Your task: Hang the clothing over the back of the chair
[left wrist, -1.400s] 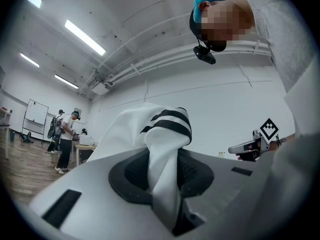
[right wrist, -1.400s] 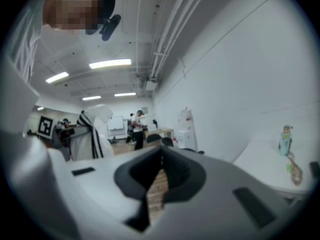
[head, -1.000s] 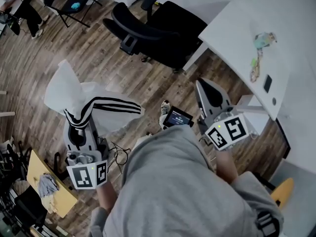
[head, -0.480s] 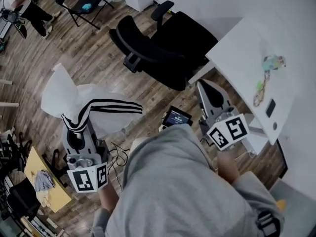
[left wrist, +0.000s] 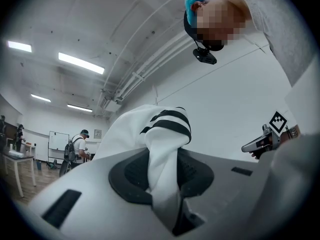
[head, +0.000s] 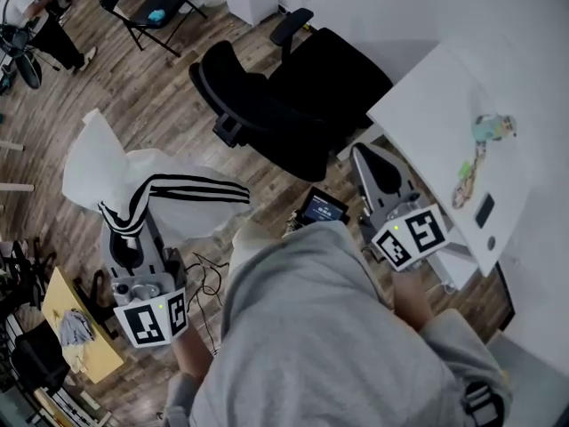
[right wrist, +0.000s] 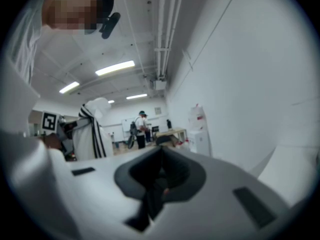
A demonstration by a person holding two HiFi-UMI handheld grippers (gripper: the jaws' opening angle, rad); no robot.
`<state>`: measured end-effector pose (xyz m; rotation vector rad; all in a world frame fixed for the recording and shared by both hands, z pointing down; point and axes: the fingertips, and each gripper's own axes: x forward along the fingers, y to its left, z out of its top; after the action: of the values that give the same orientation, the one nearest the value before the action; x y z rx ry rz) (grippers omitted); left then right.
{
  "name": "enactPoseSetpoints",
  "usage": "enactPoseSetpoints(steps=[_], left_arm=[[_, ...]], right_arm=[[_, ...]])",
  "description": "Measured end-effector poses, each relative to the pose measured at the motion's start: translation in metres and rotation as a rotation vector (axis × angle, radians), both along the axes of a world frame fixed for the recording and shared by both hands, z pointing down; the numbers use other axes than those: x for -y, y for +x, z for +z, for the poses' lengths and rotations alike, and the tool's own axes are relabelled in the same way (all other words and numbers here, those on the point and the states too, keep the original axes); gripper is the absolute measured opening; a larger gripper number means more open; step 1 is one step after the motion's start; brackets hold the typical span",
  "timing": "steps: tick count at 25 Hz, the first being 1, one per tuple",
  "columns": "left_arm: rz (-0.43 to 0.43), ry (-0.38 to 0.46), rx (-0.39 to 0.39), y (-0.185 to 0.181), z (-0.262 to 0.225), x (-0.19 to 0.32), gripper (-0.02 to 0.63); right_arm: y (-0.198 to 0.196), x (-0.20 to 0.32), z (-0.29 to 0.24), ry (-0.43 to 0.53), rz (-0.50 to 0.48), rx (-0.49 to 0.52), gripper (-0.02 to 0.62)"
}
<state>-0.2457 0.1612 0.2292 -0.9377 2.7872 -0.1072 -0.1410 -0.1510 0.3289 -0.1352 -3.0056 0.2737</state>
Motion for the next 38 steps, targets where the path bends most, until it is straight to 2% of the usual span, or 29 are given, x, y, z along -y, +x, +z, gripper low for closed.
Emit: enactPoseSetpoints(steps=[14,28,38], left_arm=[[0.105,0.019,0.008,-0.033,-0.015,0.022,0.112],[0.211,0.015,0.046,-0.059,-0.035,0.051,0.112],[0.333,0.021,0.052,-0.072,-0.038,0.084,0.112]], right_arm=[[0.007,0.009,-0.001,-0.02,0.117,-0.024,0.035],[0.0,0.012,-0.006,-0.015,0.182,-0.029,0.035],[0.013,0.023,-0.004,-0.024,0.296,-0.034,0.035]])
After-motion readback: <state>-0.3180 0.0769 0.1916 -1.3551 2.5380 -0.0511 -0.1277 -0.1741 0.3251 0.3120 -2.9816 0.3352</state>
